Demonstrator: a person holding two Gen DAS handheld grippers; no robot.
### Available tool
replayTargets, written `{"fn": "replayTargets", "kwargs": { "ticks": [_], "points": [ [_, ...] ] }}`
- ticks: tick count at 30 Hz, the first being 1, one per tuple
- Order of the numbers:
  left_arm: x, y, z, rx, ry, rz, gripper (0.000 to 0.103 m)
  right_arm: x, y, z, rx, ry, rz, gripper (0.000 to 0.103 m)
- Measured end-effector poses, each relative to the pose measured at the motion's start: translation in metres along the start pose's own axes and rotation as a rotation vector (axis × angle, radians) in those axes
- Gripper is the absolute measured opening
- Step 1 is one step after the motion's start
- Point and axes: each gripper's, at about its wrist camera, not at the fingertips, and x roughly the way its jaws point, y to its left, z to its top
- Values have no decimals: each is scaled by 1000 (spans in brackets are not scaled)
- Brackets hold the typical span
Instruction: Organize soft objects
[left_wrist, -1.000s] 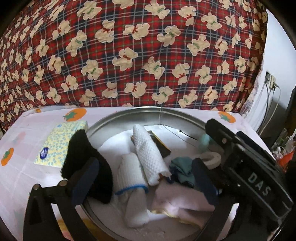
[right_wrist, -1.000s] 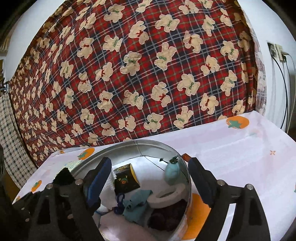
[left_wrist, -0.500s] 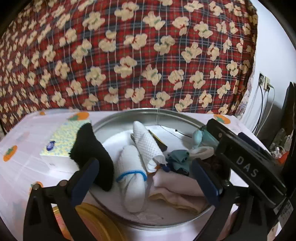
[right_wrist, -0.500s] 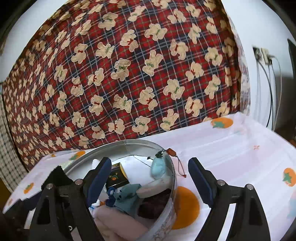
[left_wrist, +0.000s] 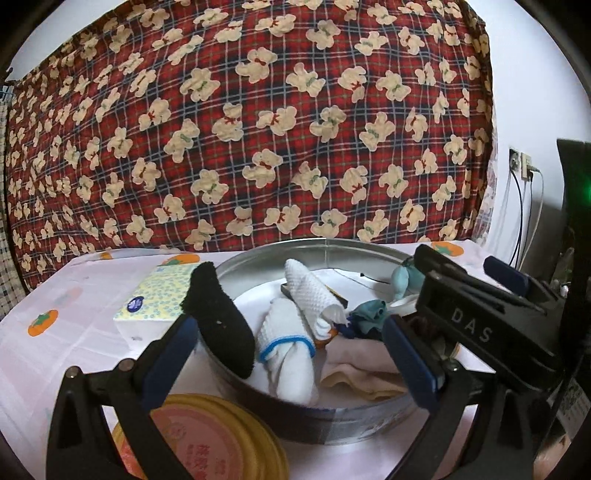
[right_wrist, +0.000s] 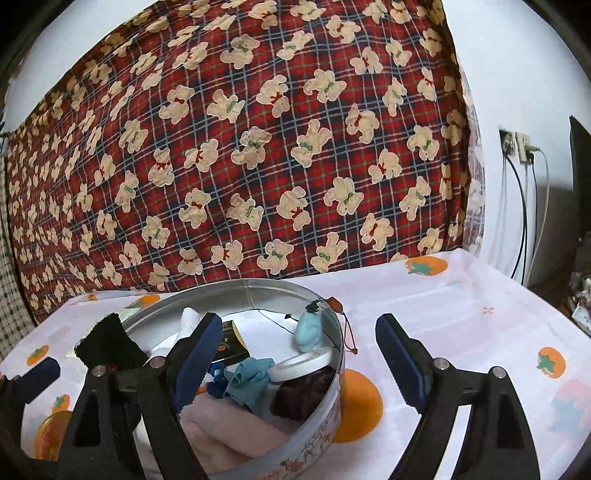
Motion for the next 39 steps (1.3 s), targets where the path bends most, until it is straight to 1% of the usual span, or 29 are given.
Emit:
{"fn": "replayTargets", "kwargs": {
  "ticks": [4,7,12,19,23,34,39],
  "points": [
    [-5,4,-5,6,-14,15,102,-7,4,-3,-18,-15,-9,87],
    [-7,5,-6,5,-19,14,102,-14,4,-5,-11,-36,-13,87],
    [-14,7,-7,13,-49,11,102,-27,8,-7,-9,-64,-17,87],
    [-23,18,-10,-22,-69,-9,102,-51,17,-10,-25,-135,-12,87],
    [-26,20,-11,-29,-73,-8,102,-60,21,-11,-42,-170,-27,87],
    [-34,20,-13,-28,-86,-1,102,-79,15,-12,-8,-257,-60,93],
    [-35,21,-13,-28,-87,5,102,-85,15,-12,-6,-285,-53,94]
  ]
}}
